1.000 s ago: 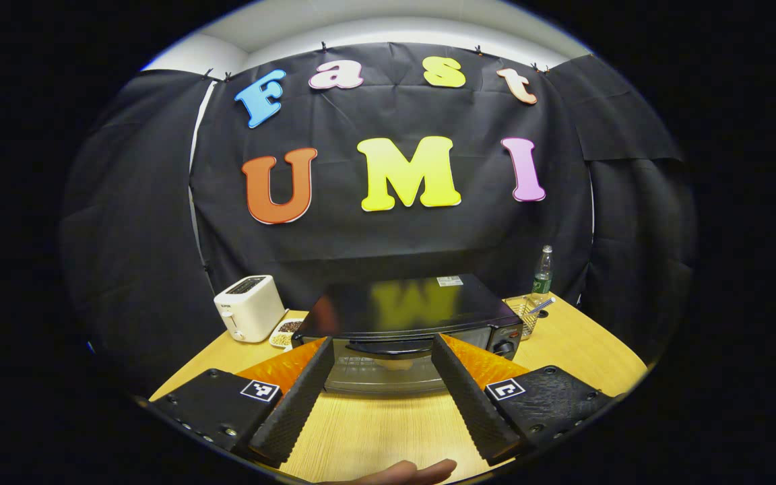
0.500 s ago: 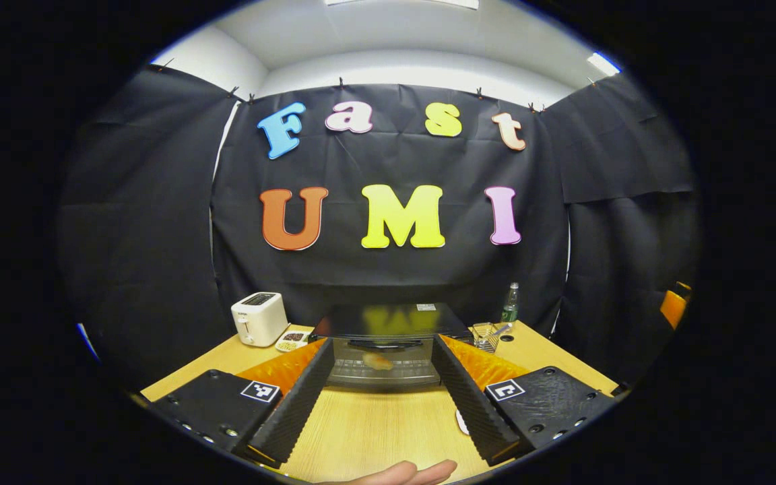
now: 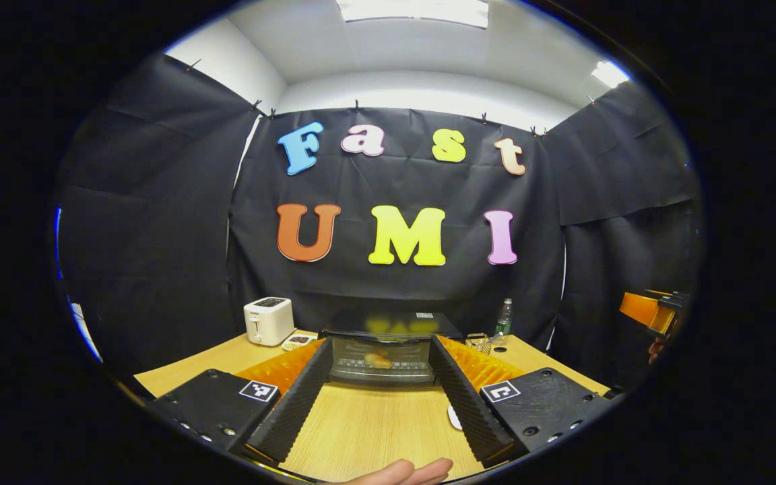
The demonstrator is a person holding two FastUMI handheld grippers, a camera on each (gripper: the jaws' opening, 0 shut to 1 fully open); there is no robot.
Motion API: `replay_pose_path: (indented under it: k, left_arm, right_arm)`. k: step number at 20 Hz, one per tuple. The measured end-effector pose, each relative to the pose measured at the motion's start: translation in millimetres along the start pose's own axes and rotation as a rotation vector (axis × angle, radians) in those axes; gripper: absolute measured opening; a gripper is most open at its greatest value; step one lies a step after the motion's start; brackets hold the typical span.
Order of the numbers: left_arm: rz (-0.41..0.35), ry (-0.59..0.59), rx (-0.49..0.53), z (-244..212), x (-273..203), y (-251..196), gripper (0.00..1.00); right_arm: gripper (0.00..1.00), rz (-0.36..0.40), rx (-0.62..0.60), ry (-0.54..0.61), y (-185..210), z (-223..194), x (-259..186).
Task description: Open the electric oven with the left hand, put the food in, and close the electric oven.
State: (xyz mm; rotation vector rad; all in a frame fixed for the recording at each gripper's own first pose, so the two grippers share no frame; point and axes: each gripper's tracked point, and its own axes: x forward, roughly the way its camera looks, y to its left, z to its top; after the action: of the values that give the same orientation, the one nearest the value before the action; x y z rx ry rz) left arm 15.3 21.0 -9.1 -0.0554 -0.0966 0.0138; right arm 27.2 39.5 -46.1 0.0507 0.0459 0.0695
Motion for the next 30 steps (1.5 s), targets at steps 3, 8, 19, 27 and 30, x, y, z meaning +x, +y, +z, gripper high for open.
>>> replay_pose_path:
  k: [3,8,19,27,30]
  left_arm:
    - [-0.004,-0.007,0.004,0.0,-8.6,-1.2,0.94]
    - [-0.008,-0.025,-0.003,6.7,-15.6,0.8,0.94]
    - [-0.022,-0.001,0.008,4.6,-10.4,-1.0,0.94]
    - [-0.016,-0.01,-0.013,3.1,-17.6,1.4,0.94]
    - [0.005,-0.007,-0.002,-0.3,-18.3,8.1,0.94]
  right_arm:
    - [0.99,0.021,-0.01,0.007,11.3,-3.4,-0.1]
    - [0.99,0.038,-0.045,0.009,24.3,-3.6,0.3]
    - [0.99,0.027,-0.048,-0.005,25.8,0.8,-0.8]
    - [0.99,0.021,-0.019,-0.024,12.7,-3.2,-7.3]
    - [0.99,0.016,-0.01,-0.018,7.9,-8.9,-7.2]
